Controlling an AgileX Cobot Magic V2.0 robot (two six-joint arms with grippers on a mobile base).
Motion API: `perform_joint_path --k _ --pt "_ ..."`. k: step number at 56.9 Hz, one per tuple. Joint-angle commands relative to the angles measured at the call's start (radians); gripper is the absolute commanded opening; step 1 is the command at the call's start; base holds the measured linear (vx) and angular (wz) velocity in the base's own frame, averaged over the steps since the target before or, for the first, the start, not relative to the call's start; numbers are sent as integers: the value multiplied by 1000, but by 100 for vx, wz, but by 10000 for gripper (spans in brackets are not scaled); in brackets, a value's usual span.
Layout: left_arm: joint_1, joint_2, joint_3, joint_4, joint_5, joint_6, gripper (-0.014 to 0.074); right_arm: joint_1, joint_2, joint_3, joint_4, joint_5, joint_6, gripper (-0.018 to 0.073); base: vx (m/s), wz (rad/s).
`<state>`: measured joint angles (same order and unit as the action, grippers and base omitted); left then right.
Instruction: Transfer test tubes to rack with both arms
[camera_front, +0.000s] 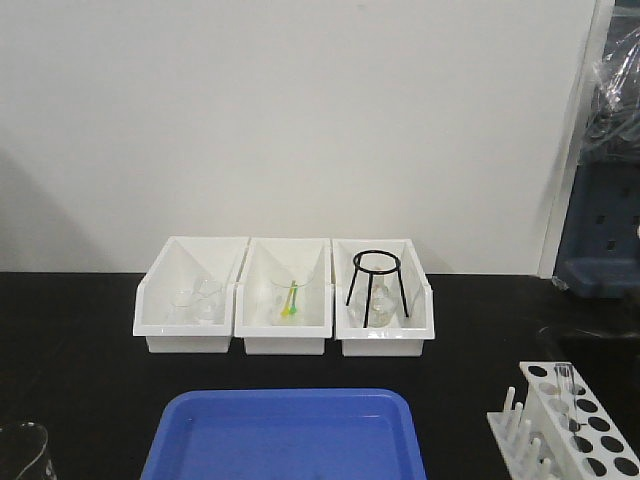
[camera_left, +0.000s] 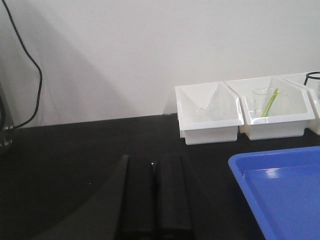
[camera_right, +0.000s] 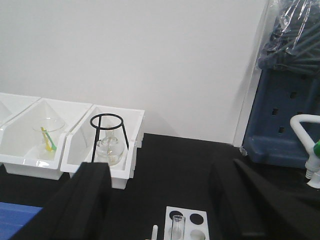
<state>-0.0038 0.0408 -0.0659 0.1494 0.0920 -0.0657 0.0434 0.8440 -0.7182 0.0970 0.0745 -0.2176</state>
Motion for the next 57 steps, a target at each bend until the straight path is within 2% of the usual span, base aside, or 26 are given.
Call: perform_joint_path --k 1,4,6,15,57 --pt "9 -53 42 -42 -79 0 -6 -6 -10 -33 -9 -81 -3 491 0 0" --pt "9 -74 74 -70 -92 -12 -6 -6 -9 -33 -9 -81 -3 491 0 0" --pt "9 -65 69 -80 -55 -15 -6 -6 -9 -32 -9 -80 -3 491 0 0" --pt "9 -65 64 -79 -9 -15 -6 -6 -9 -32 -9 -81 -3 491 0 0" --pt "9 -65 64 -75 -9 -15 -6 -6 -9 -31 -9 -81 -3 491 0 0"
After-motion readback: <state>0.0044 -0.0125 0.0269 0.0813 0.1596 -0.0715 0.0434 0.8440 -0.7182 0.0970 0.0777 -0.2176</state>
